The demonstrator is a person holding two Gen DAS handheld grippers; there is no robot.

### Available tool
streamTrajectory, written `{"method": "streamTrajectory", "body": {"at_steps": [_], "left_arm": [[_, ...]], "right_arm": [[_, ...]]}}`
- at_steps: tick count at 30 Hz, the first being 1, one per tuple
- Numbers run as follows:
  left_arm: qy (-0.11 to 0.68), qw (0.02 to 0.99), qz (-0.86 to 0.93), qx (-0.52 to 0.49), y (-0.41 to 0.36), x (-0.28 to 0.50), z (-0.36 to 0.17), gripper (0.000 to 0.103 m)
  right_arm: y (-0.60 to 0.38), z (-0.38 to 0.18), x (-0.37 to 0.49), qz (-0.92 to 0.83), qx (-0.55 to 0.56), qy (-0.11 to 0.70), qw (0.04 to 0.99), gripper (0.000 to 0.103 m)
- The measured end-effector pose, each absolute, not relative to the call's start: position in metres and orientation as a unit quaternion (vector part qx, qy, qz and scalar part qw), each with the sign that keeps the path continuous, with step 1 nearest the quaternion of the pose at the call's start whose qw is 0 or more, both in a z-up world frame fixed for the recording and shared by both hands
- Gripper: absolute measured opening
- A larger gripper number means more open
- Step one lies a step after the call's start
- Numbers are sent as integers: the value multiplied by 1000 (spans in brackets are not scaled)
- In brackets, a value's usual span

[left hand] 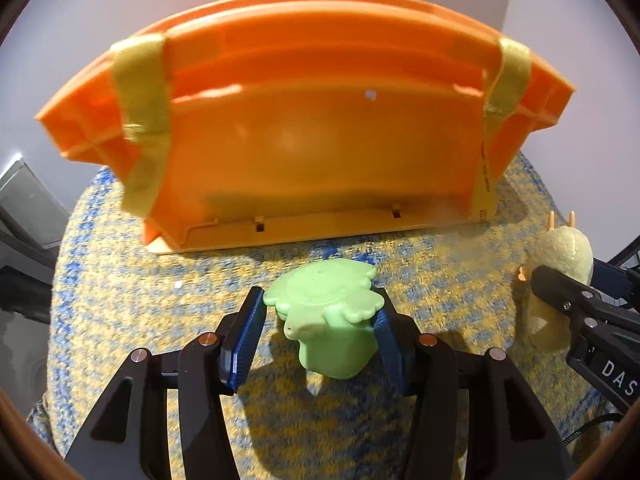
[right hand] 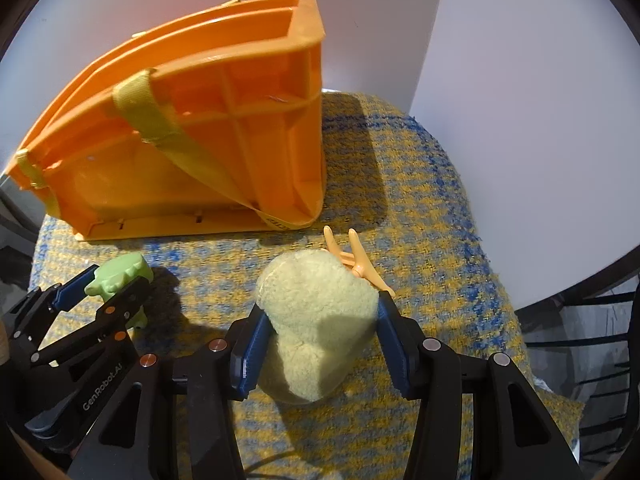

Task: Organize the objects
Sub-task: 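Grasp the green frog with the left gripper while the right gripper grasps the beige plush, then lift the frog and beige plush over the crate and release them inside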

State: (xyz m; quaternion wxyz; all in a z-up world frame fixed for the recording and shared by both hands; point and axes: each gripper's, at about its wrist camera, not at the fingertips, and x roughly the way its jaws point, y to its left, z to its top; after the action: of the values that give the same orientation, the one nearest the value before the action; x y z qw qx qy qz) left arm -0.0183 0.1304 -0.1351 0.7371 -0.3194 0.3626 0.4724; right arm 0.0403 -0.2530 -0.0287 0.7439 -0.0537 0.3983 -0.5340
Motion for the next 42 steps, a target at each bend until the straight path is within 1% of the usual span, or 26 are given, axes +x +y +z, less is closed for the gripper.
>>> {"method": "streamTrajectory", "body": {"at_steps": [7,8,11,15,23,33,42], "left_arm": [[349,736,487,-315,109,-43,-110,51],[347,736,490,-314,124,-54,-108,52],[335,735,500,-312,108,-72,-100,52],[324,734,509,-311,106,-92,-73,52],[305,746,511,-298,101,-108,-43,52],[283,754,523,-278,117,-123,1,52],[273,763,525,-259,149,-120,32,52]], "right_arm": [[-219,-22,45,-516,-69,387,761,51],[-213,-21,46,-513,-72,385,763,51],[-195,-16,49,-504,-80,378,773,51],[-176,-7,54,-491,-88,369,784,51],[-144,12,65,-473,-110,353,800,51],[-118,45,89,-459,-137,324,816,51],[-113,79,112,-455,-154,300,824,51]]}}
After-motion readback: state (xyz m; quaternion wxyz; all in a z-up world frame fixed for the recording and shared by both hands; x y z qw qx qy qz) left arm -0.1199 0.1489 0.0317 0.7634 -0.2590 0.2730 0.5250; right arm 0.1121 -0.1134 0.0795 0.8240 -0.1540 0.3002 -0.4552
